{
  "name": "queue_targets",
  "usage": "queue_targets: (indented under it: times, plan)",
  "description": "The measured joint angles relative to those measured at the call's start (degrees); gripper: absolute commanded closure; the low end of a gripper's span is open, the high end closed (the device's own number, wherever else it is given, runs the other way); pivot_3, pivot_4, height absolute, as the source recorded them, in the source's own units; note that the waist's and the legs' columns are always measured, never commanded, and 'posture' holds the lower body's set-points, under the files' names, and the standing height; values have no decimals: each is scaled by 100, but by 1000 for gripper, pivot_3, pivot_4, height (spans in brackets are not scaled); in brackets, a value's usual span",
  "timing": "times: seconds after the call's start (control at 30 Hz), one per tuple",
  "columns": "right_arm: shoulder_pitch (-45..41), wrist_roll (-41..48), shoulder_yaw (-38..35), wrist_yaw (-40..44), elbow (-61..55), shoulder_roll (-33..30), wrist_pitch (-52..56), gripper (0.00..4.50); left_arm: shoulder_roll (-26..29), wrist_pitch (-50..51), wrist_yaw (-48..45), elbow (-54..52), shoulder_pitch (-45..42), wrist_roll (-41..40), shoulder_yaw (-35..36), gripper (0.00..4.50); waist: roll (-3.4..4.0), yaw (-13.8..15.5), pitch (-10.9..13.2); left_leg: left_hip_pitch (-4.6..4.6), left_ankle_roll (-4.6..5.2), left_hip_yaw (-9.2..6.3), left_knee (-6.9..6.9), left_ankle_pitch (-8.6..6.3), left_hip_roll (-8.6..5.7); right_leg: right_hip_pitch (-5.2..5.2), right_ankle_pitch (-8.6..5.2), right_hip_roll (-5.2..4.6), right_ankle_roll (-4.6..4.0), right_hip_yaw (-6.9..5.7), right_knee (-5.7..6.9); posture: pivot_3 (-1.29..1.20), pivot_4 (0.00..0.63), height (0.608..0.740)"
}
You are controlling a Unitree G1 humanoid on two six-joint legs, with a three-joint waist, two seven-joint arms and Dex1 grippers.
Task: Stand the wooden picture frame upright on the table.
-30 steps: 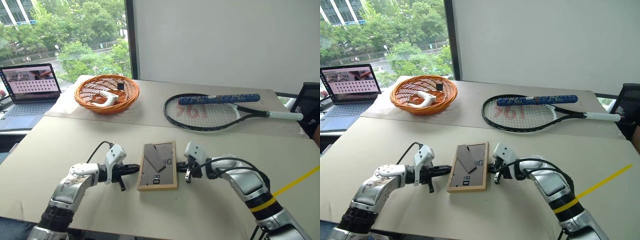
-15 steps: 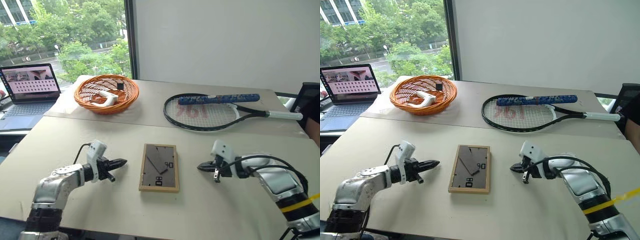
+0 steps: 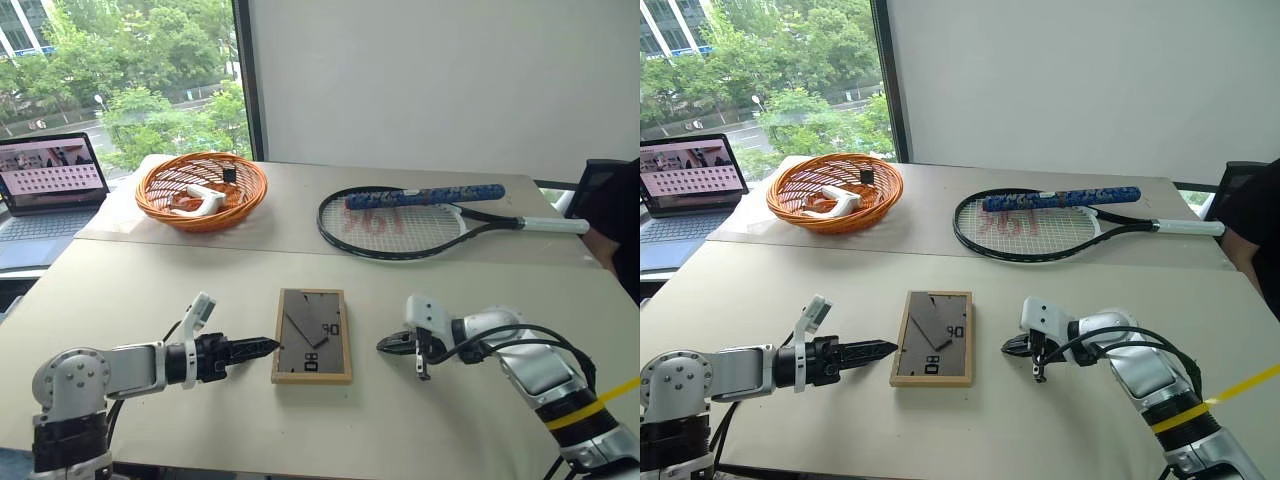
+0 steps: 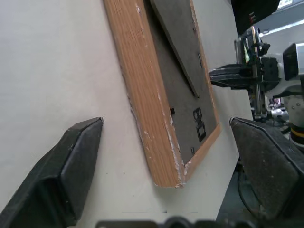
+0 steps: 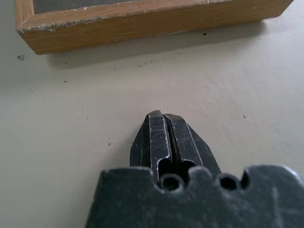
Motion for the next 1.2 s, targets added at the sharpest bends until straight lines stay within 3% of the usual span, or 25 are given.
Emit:
queue_targets:
  times: [0.3,0.5,0.6,0.87,1.07,1.2]
  plan:
    - [-314,-348,328,-65,156,721,-198,4500,-244,-381,1942,878,-427,-2234,-1215,72,12,124,-13,6,-1,-2,0,0,-2,9,2,-1,1,-1,0,0,150,705]
    - [-308,-435,360,-108,92,850,-179,4500,75,-1202,2804,930,-394,-3436,-1887,72,11,164,-13,6,-3,-1,0,1,-2,6,2,-1,1,0,-1,0,150,705]
    - [-273,-450,361,-109,15,851,-147,4500,155,-1485,2934,899,-310,-3643,-2013,727,11,179,-13,6,-5,-1,-2,2,-2,3,2,-1,0,0,-1,0,150,705]
    - [-256,-458,346,-102,-21,833,-93,4500,202,-1857,2793,903,-256,-3673,-1924,3333,11,199,-13,4,-8,0,-5,4,-3,-1,2,-1,0,0,-6,0,150,705]
    - [-364,-210,154,-14,-89,718,364,4500,175,-1974,2593,905,-274,-3628,-1937,3353,10,221,-9,-11,-13,0,-5,8,-3,-14,4,-1,0,1,-7,0,150,705]
    - [-898,628,-746,58,-278,416,1570,4500,529,-1960,2090,828,-416,-3421,-1817,3353,9,218,-7,-12,-16,0,-18,9,-3,-20,4,-1,-2,1,-8,0,150,705]
